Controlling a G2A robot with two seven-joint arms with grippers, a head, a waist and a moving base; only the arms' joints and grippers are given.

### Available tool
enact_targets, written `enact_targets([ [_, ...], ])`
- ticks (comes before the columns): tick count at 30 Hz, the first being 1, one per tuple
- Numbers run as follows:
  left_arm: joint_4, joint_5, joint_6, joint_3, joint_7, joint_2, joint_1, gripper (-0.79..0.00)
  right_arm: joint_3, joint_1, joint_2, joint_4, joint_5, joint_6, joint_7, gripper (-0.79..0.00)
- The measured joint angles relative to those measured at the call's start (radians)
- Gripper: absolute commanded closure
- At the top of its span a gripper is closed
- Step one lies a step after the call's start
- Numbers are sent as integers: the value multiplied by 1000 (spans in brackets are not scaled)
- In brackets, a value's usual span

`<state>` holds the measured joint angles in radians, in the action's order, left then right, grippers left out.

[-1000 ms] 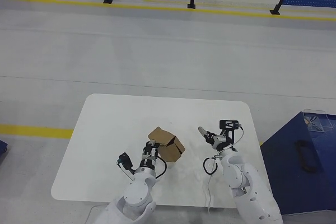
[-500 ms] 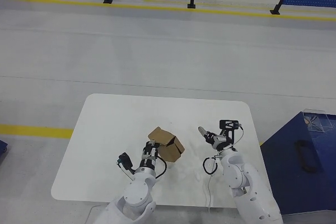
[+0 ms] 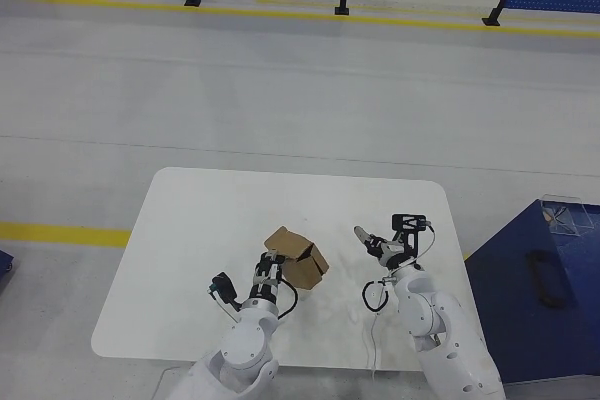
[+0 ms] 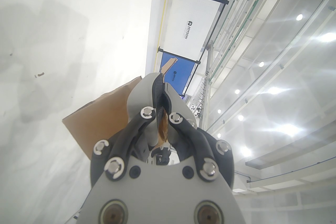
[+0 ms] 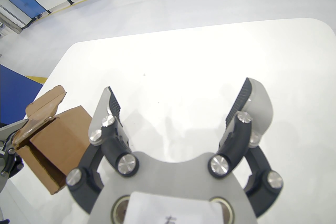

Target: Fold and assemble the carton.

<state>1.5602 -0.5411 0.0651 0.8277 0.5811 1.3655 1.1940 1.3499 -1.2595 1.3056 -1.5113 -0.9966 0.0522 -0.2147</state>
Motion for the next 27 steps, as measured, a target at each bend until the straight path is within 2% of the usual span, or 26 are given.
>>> enact_targets([
  [11, 0, -6, 6, 6, -3, 0, 5, 0, 0, 0, 0, 0, 0, 0, 0, -785],
  [15, 63, -87, 30, 47, -16, 4, 37, 0, 0, 0, 0, 0, 0, 0, 0, -785],
  [21, 145, -247, 4, 52, 29, 25, 119, 0, 0, 0, 0, 0, 0, 0, 0, -785],
  [24, 122, -291, -24, 37, 30, 37, 132, 0, 0, 0, 0, 0, 0, 0, 0, -785],
  [27, 56, -310, -45, 13, 24, 51, 121, 0, 0, 0, 0, 0, 0, 0, 0, -785],
])
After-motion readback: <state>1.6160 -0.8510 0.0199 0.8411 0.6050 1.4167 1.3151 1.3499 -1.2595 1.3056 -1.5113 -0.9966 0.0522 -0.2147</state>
